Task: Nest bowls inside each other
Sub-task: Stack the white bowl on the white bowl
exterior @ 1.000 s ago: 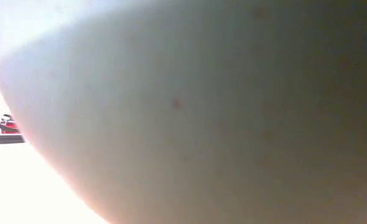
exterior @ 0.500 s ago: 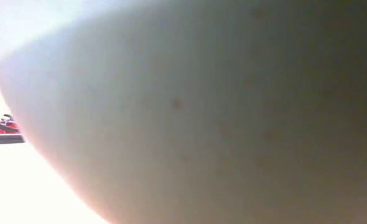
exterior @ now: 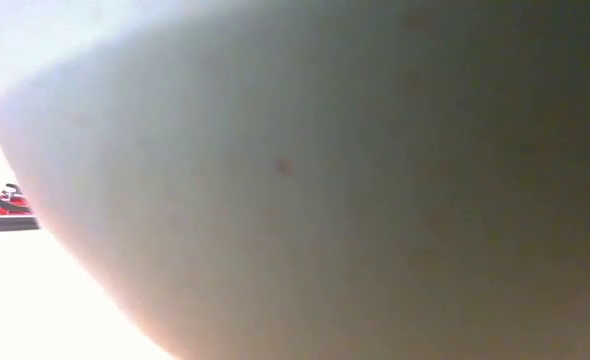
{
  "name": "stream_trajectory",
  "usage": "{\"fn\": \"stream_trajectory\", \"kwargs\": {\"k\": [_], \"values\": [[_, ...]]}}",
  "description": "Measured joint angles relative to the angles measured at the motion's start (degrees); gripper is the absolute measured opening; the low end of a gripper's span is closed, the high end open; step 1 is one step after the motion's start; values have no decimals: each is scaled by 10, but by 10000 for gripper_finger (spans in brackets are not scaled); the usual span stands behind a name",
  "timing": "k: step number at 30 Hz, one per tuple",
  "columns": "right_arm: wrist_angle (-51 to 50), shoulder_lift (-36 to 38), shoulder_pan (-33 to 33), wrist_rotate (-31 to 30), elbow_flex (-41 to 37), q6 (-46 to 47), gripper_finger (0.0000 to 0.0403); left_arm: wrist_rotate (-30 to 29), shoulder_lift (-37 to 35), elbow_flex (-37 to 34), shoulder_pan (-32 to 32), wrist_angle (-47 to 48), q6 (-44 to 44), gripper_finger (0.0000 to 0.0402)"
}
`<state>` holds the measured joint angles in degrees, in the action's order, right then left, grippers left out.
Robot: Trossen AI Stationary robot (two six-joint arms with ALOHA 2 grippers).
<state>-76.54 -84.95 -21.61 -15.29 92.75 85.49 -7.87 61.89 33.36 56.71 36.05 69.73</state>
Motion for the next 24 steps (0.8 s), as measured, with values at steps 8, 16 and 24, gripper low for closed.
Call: {"fn": "stream_trajectory", "kwargs": {"k": [8,16,24], "values": [[-4,-1,-5,1,0,0,235,2,60,0,-6,-12,-24,146],[-14,-1,-5,3,0,6,235,35,60,0,-57,-13,-79,10],[-73,-1,-26,11,0,42,220,76,-6,143,-224,130,-200,2]]}}
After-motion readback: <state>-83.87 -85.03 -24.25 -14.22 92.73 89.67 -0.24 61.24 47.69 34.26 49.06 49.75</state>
